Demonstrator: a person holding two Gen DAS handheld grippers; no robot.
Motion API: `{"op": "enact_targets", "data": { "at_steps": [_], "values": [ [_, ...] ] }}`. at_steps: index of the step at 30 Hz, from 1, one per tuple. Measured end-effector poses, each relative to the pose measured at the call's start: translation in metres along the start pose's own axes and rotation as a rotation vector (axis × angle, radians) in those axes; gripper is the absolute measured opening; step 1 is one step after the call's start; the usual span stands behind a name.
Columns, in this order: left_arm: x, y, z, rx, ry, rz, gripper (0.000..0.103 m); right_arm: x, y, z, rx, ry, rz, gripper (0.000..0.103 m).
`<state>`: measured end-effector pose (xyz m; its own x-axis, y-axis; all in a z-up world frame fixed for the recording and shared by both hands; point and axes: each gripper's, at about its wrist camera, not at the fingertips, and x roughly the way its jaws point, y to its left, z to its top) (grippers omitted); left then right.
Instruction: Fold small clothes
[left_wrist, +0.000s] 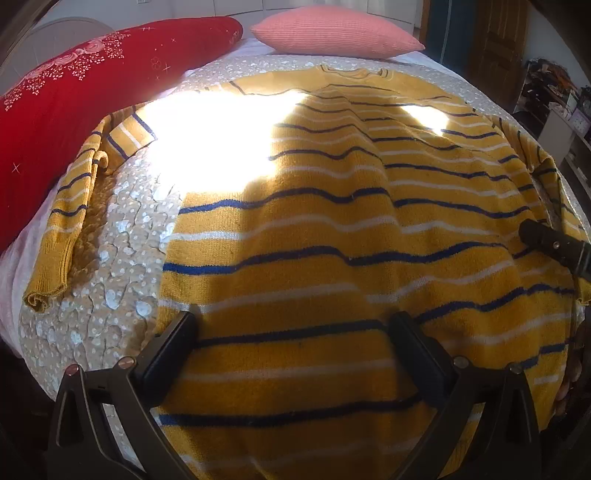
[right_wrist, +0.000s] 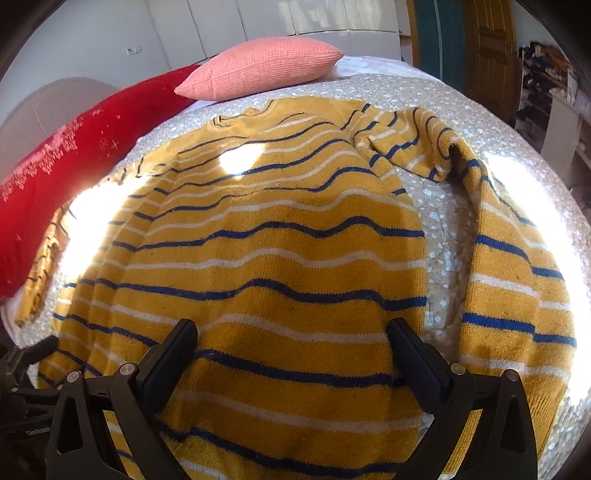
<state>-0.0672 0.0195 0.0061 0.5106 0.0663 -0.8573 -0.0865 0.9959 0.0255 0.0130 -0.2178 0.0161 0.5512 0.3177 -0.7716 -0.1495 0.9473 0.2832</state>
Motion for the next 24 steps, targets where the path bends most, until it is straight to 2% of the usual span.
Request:
{"op": "enact_targets", "data": {
  "at_steps": [2, 6, 7, 9, 12, 16, 19, 22, 23, 24],
  "values": [
    [0.000, -0.001, 0.000, 0.001, -0.002, 0.003, 0.103, -0.002, -0.004, 0.001, 0.013, 0.002, 0.028, 0.103],
    [0.000, -0.002, 0.001, 0.002, -0.001, 0.003, 0.103, -0.014, 0.004, 0.005, -0.019, 0.029, 0.000, 0.098],
    [0.001, -0.002, 0.001, 0.002, -0.002, -0.001, 0.103, -0.025, 0.003, 0.008, -0.009, 0.007, 0.027, 0.093],
    [0.000, -0.001, 0.000, 0.003, -0.013, -0.008, 0.103, -0.058, -0.004, 0.011, 0.010, -0.081, 0.056, 0.091],
    [0.000, -0.003, -0.002, 0.005, -0.038, -0.002, 0.103, -0.096, -0.027, 0.017, 0.032, -0.156, -0.043, 0.092],
    [0.000, -0.005, -0.002, -0.001, -0.050, 0.003, 0.103, -0.107, -0.069, 0.017, 0.076, -0.123, -0.219, 0.092],
    [-0.001, -0.005, -0.003, -0.001, -0.054, 0.002, 0.103, -0.094, -0.087, 0.008, 0.102, -0.076, -0.265, 0.092],
    [-0.001, -0.005, -0.003, 0.000, -0.056, 0.003, 0.103, -0.076, -0.082, -0.002, 0.061, -0.043, -0.288, 0.092],
    [-0.001, -0.006, -0.003, 0.002, -0.058, 0.004, 0.103, -0.071, -0.078, -0.005, 0.033, -0.031, -0.306, 0.087],
    [-0.002, -0.006, -0.004, 0.007, -0.060, 0.004, 0.103, -0.064, -0.073, -0.009, -0.005, -0.007, -0.323, 0.076]
  ]
}}
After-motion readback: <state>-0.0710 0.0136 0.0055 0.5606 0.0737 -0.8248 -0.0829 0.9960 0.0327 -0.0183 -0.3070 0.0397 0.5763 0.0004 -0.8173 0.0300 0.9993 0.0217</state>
